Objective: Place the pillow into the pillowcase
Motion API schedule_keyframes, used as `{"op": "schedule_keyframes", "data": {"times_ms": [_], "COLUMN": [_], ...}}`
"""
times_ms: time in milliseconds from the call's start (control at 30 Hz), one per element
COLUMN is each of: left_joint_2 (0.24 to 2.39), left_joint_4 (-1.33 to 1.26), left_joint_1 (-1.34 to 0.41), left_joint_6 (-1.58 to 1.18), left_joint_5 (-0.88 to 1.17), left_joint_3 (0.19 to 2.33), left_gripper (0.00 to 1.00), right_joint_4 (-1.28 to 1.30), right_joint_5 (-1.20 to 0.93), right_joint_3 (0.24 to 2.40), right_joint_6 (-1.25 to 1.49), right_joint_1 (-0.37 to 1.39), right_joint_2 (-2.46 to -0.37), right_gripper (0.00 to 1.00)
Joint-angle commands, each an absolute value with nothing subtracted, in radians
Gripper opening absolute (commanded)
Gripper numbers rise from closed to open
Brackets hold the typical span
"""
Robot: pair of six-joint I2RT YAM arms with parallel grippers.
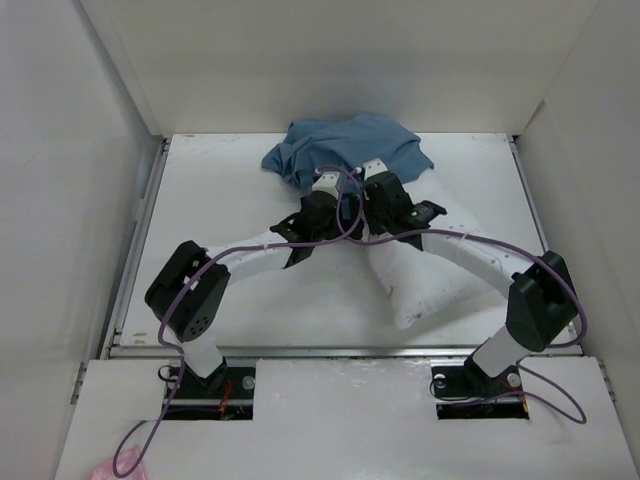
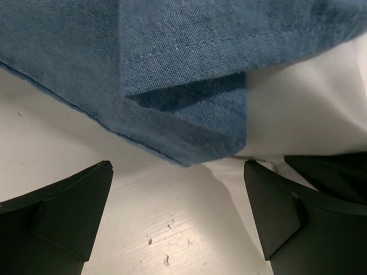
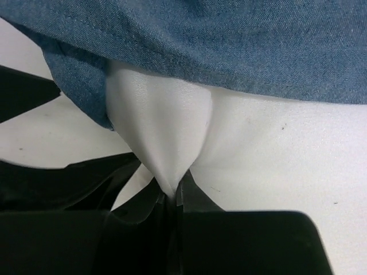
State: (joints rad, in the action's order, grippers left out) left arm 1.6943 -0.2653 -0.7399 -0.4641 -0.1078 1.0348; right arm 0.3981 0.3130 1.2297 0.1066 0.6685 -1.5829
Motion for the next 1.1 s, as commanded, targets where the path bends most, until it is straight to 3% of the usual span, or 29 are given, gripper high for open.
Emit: {"op": "schedule_keyframes", "data": {"times_ms": [0,67,100,200,300,500,567,667,833,1067], "left_joint_2": [1.735,1.779,1.792,1.828,1.815,1.812,1.833,1.786,1.577,1.364], "left_joint_4": [-0.298,-0.255,-0.212,-0.166,-0.153,-0.127,-0.095,-0.142,-0.290,-0.169], "left_joint_1": [-0.749,-0.749,-0.749,-0.736,-0.736,-0.716,-0.716,-0.739,-0.840,-0.971], "left_joint_6": [-0.482,-0.491,-0.514,-0.514,-0.528,-0.508,-0.499,-0.468,-0.425,-0.445], "left_joint_5": [-0.184,-0.221,-0.273,-0.273,-0.311,-0.362,-0.376,-0.365,-0.275,-0.187], "left_joint_3": [1.038,1.075,1.106,1.146,1.146,1.156,1.192,1.154,0.990,0.905], "left_gripper": [0.97,0.93,0.80,0.65,0.38,0.16,0.00,0.00,0.00,0.00], "right_joint_4": [0.296,0.287,0.287,0.278,0.278,0.243,0.214,0.138,-0.375,-0.931], "right_joint_5": [0.163,0.140,0.130,0.130,0.130,0.108,0.097,0.063,0.002,0.262], "right_joint_3": [1.316,1.316,1.316,1.306,1.305,1.305,1.296,1.249,1.108,1.026], "right_joint_6": [0.158,0.158,0.158,0.167,0.167,0.176,0.195,0.224,0.356,0.454], "right_joint_1": [0.661,0.661,0.651,0.641,0.632,0.623,0.623,0.623,0.623,0.643], "right_joint_2": [-1.574,-1.560,-1.545,-1.532,-1.532,-1.532,-1.522,-1.513,-1.513,-1.563], "right_gripper": [0.00,0.00,0.00,0.00,0.00,0.00,0.00,0.00,0.00,0.00]}}
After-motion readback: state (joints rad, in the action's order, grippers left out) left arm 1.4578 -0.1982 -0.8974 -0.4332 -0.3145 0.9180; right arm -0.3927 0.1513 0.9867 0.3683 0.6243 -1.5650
